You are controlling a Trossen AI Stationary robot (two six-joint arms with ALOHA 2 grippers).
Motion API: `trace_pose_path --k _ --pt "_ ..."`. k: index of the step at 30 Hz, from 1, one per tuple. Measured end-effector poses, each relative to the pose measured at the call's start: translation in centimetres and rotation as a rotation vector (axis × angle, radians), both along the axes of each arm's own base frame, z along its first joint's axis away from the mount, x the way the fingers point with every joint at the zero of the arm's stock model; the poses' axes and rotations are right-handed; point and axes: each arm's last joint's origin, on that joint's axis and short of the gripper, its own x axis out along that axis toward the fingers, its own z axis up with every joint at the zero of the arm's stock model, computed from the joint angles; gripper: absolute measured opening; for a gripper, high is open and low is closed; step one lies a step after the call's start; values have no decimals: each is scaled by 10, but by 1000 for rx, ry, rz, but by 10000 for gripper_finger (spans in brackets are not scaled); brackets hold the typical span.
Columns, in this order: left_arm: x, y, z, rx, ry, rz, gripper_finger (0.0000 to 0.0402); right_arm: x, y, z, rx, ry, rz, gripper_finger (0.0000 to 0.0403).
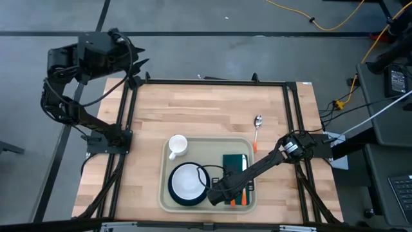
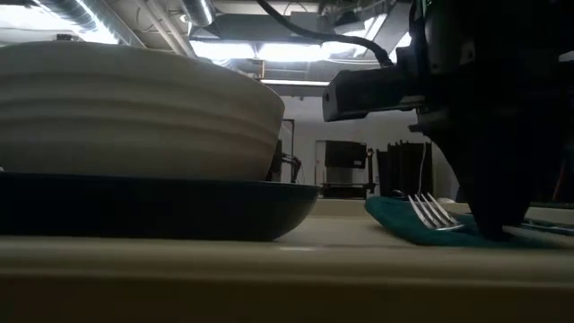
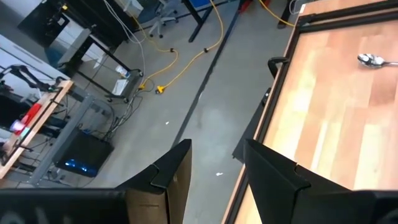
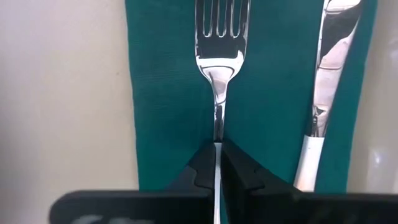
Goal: Set up tray
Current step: Put the orange fork on top of the dark green napkin to the left of the orange knife
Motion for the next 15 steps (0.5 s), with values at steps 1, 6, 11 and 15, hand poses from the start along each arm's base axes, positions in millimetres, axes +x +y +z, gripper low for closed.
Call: trace_pose_path --k 1,6,11,15 --pt "1 0 -1 -1 4 0 143 0 0 1 1 -1 0 10" --pt "4 1 -5 -12 31 1 143 1 0 5 2 -8 1 10" --pt "6 2 -7 -19 39 3 143 0 0 12 -13 6 2 10" --pt "6 1 -7 -29 28 -11 143 -4 -1 13 -31 40 -11 10"
